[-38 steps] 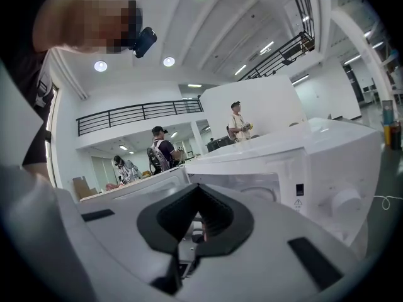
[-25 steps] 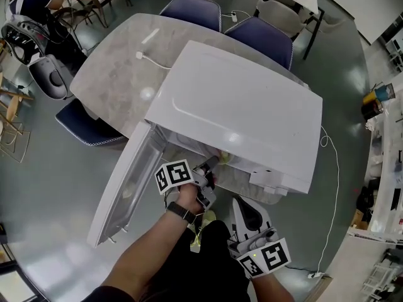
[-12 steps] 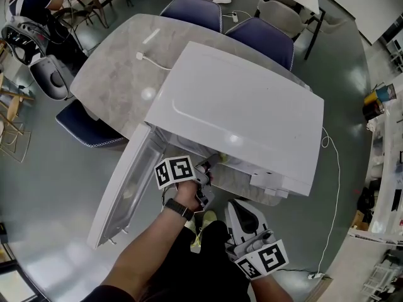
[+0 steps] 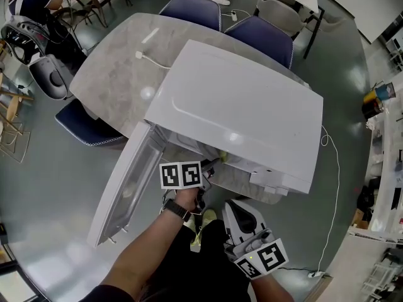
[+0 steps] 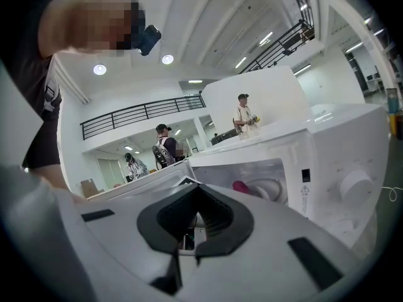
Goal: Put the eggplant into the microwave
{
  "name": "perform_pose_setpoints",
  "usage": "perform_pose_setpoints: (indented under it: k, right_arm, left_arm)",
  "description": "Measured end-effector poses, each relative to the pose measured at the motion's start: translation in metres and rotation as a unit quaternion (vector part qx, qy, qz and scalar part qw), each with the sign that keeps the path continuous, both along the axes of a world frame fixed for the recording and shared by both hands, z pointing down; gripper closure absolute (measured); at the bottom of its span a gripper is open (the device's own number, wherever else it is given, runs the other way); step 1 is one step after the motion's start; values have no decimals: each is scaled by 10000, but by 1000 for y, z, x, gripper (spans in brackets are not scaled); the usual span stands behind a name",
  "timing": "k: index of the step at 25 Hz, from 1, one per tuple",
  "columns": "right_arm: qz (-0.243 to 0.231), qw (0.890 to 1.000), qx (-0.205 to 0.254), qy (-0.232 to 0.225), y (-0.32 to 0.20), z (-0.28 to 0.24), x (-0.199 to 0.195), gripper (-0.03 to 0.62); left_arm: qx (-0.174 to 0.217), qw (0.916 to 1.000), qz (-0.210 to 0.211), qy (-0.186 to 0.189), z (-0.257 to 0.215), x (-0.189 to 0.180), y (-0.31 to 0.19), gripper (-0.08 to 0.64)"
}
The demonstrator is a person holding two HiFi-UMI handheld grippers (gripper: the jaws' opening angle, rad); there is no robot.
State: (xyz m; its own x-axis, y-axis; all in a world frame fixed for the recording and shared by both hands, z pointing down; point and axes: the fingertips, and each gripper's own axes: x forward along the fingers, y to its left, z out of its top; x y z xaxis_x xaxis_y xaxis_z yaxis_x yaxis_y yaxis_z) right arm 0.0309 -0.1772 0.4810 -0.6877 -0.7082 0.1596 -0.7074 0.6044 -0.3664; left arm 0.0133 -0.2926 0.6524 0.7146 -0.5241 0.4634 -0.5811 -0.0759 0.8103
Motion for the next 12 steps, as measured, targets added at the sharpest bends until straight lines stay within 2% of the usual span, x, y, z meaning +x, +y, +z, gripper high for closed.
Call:
perform_pose_setpoints:
  k: [3,6,9,12]
  right_arm:
    - [-8,10000,5,-7,1,0,0,591]
    - [-40,10000,-2,-27,2,-1,-2,591]
    - [-85,10000,-19,-38,3,0,-3,591]
    - [-119,9999,-50,-39,3,1,-5,591]
  left_arm:
    - [207,9995,197,-167,0,0,-1,459]
    - [254,9987,406,-168,-2,-1,2,459]
    - [370,9983,440,-55,-10,-7,8,459]
    - [590,9971,440,-174,-14,-10,13,459]
